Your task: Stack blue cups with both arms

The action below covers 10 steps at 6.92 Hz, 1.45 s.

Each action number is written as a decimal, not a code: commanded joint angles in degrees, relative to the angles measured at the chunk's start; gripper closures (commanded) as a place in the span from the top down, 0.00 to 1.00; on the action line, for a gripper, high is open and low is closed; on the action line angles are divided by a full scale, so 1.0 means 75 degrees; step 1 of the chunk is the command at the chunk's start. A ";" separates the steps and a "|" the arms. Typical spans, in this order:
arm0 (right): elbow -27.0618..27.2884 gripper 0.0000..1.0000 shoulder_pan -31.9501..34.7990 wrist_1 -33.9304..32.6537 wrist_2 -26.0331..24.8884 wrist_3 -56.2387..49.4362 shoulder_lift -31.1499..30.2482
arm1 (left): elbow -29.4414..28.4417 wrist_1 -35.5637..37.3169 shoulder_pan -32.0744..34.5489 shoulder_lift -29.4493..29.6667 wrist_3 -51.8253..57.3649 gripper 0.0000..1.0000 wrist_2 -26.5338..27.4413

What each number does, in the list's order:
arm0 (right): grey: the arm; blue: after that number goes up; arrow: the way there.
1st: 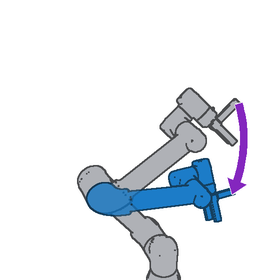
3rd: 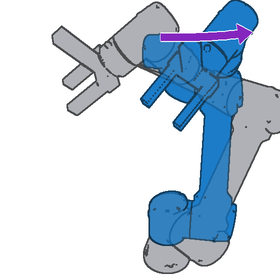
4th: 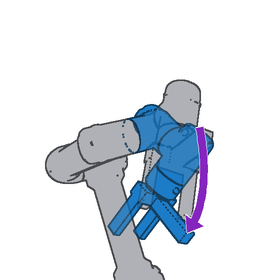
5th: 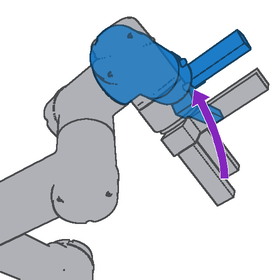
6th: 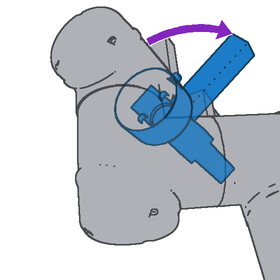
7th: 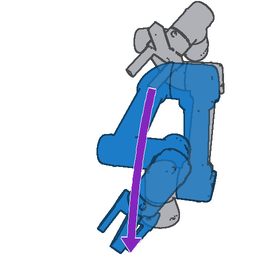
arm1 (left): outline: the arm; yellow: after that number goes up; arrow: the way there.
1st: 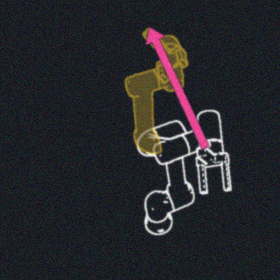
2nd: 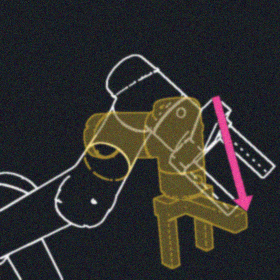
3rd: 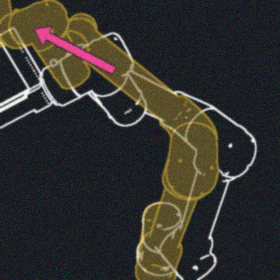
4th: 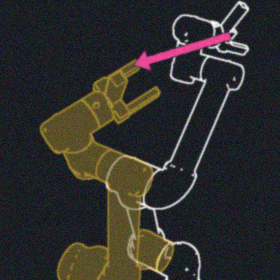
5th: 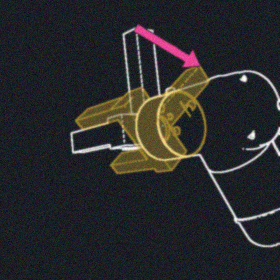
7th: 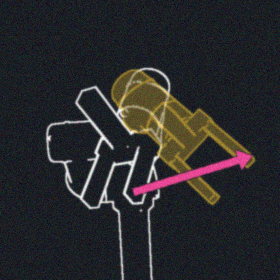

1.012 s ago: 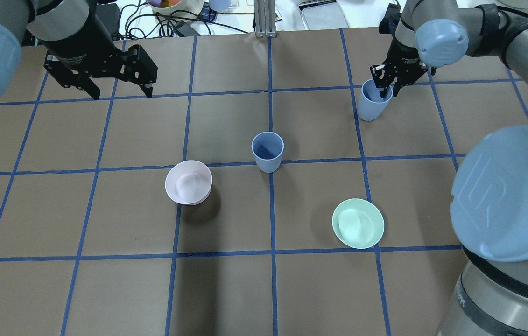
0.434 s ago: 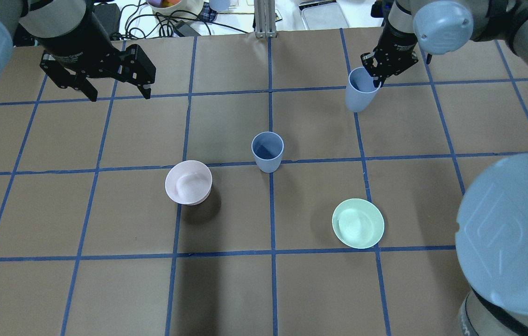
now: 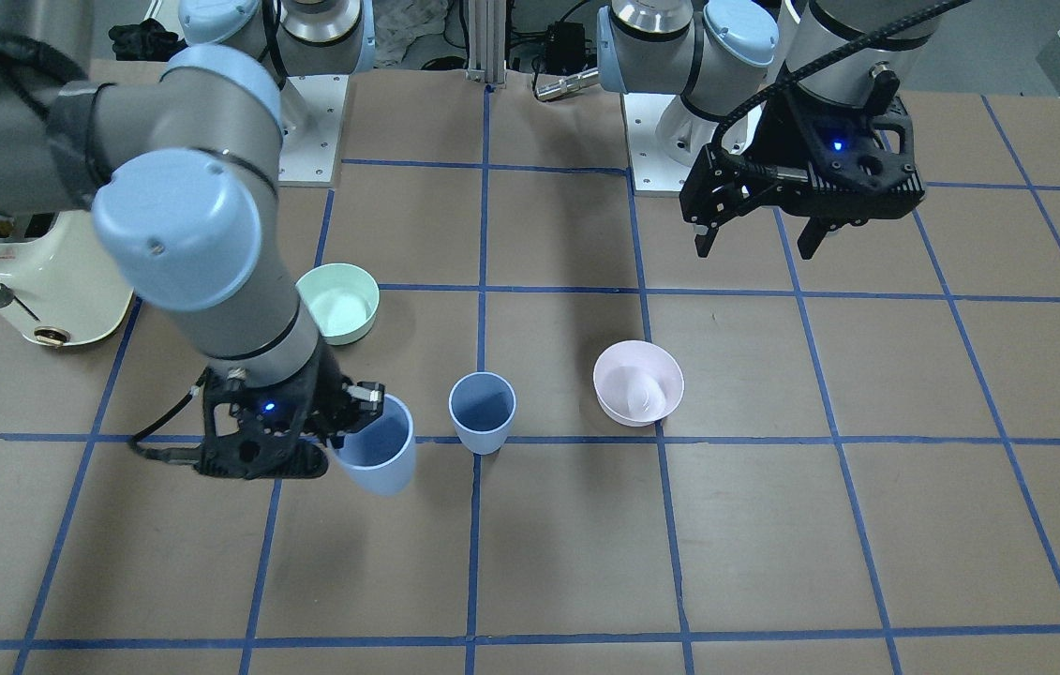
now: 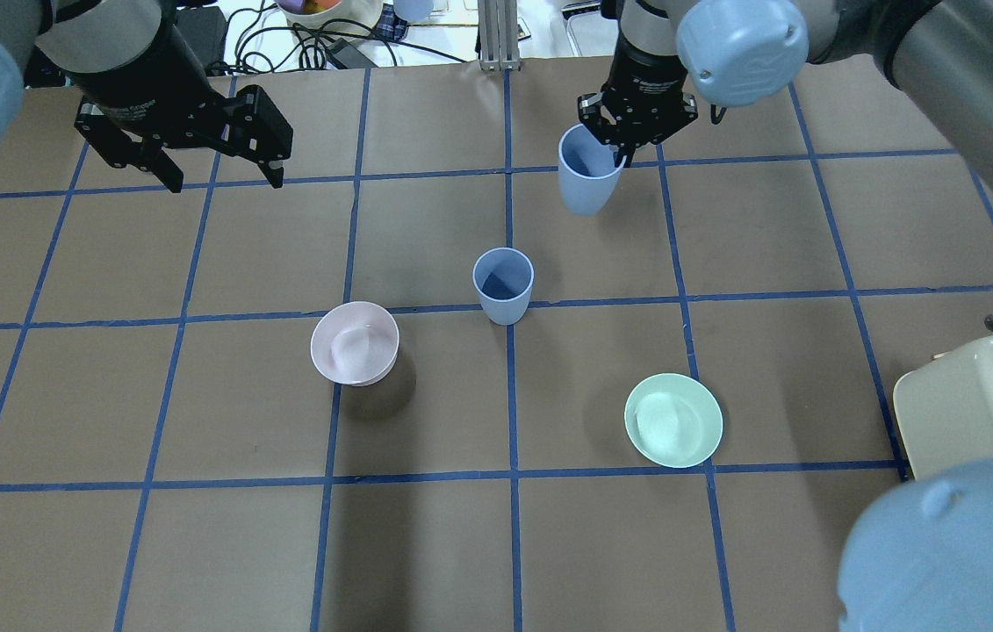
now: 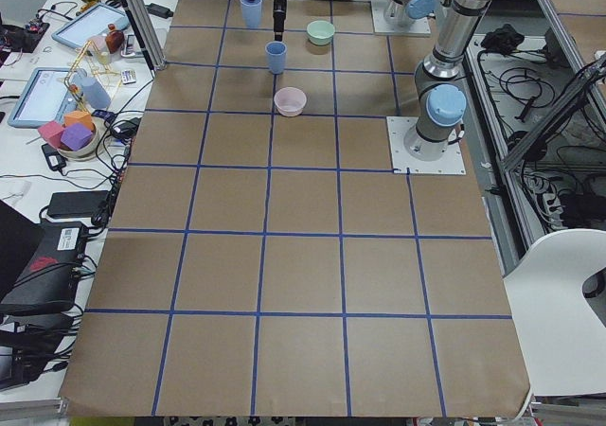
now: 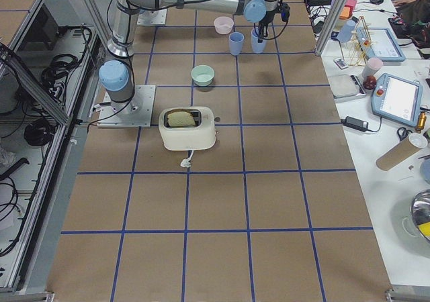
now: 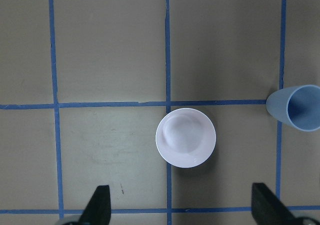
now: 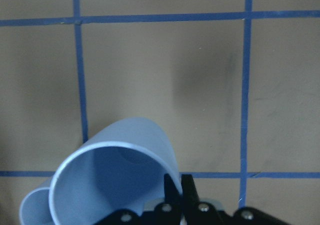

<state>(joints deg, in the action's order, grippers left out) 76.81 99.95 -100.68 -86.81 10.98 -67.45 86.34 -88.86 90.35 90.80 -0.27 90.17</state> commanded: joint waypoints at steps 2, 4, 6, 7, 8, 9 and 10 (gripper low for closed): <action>0.0095 0.00 0.1095 0.0264 -0.0003 0.1135 -0.0288 | 0.0054 0.0000 -0.0011 -0.0048 -0.0011 1.00 -0.0034; 0.0560 0.00 0.1146 0.0136 -0.0026 0.1091 -0.0299 | 0.0054 0.0000 0.0000 -0.0048 0.0000 1.00 -0.0034; 0.0704 0.00 0.1146 -0.0039 -0.0003 0.1114 -0.0288 | 0.0054 0.0000 0.0000 -0.0048 0.0000 1.00 -0.0034; 0.0786 0.00 0.1146 -0.0052 0.0032 0.1137 -0.0288 | 0.0054 0.0000 0.0000 -0.0059 -0.0011 1.00 -0.0034; 0.0810 0.00 0.1146 -0.0052 0.0021 0.1126 -0.0253 | 0.0054 0.0000 0.0000 -0.0060 0.0000 1.00 -0.0034; 0.0880 0.00 0.1122 -0.0064 0.0021 0.1138 -0.0241 | 0.0043 0.0000 -0.0011 -0.0048 0.0000 1.00 -0.0057; 0.0904 0.24 0.1053 -0.0099 0.0021 0.1103 -0.0195 | 0.0043 0.0011 -0.0023 -0.0048 0.0000 1.00 -0.0046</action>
<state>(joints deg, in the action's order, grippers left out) 83.24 108.31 -101.18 -86.66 19.43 -69.24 86.69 -88.84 90.27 90.40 -0.27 89.81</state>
